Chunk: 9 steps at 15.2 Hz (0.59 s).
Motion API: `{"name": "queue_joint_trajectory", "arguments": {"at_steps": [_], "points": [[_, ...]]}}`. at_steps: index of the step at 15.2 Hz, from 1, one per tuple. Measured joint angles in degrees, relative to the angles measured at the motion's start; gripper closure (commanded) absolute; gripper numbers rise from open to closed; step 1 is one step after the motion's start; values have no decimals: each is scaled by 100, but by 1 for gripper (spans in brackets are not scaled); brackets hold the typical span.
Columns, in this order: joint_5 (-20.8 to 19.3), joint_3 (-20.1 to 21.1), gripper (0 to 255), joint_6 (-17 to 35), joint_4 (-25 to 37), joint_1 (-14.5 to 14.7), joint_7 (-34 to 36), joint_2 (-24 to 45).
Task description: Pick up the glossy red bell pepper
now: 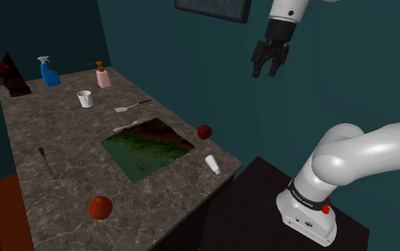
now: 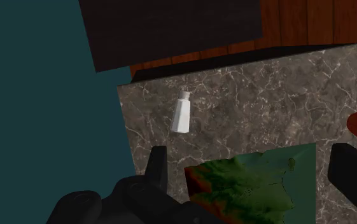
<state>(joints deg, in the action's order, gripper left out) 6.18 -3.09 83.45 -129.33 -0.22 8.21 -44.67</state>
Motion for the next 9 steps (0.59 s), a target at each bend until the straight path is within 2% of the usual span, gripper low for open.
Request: {"name": "queue_joint_trajectory", "arguments": {"at_steps": [3, 9], "points": [[32, 100, 0, 212, -115, -38, 179, 102], [86, 454, 0, 1286, -652, -247, 932, 674]]}}
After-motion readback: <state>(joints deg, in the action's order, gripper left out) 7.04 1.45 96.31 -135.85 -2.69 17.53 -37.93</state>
